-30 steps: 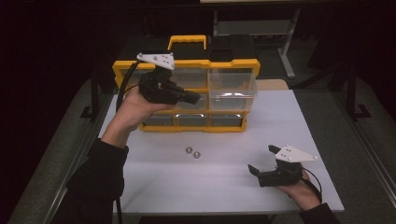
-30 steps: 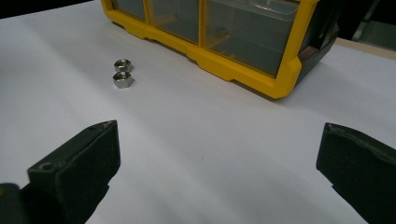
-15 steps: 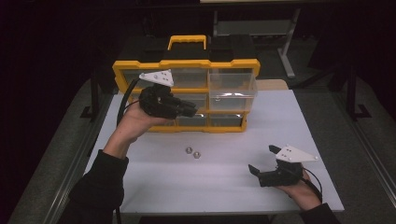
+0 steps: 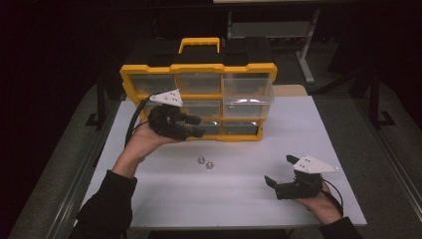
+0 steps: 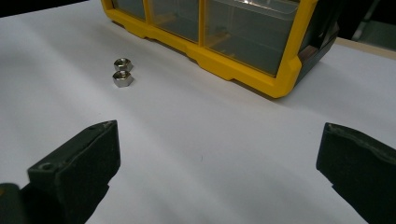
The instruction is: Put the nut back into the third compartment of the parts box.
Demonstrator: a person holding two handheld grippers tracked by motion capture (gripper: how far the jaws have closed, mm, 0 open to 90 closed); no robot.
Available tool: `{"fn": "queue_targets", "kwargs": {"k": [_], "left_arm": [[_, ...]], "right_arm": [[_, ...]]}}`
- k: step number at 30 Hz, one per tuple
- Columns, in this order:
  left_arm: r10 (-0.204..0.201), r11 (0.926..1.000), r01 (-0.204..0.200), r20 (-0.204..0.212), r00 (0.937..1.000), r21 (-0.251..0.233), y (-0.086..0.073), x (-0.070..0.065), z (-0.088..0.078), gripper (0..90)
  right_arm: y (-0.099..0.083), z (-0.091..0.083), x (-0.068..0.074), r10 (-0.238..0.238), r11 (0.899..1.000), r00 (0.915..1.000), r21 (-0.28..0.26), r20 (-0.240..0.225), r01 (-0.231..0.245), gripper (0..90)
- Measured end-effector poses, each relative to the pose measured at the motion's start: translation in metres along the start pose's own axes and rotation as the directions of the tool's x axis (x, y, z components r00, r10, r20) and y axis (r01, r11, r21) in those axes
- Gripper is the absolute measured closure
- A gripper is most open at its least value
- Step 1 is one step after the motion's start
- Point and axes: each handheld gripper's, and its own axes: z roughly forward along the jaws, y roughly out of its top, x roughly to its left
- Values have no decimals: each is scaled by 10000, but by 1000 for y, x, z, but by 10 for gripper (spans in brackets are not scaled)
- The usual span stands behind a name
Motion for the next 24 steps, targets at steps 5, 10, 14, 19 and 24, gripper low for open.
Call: {"fn": "queue_targets", "kwargs": {"k": [5, 10, 14, 19, 24], "left_arm": [[-68, 10000, 68, -142, 9999, 0, -11, 3, 6, 462], [-189, 9998, 188, -283, 9994, -34, -23, 5, 12, 439], [-355, 9994, 354, -330, 9988, -24, -32, 7, 16, 427], [-510, 9987, 511, -478, 9976, -9, -43, 10, 24, 422], [-623, 9980, 628, -619, 9961, 53, -56, 14, 32, 414]], "right_arm": [[0, 0, 0, 7, 10000, 10000, 9, 1, -7, 0], [0, 0, 0, -11, 10000, 10000, 1, 6, 11, 0], [0, 0, 0, 19, 10000, 10000, 9, 12, -19, 0], [0, 0, 0, 31, 10000, 10000, 16, 22, -31, 0], [0, 0, 0, 38, 10000, 10000, 16, 20, -38, 0]]}}
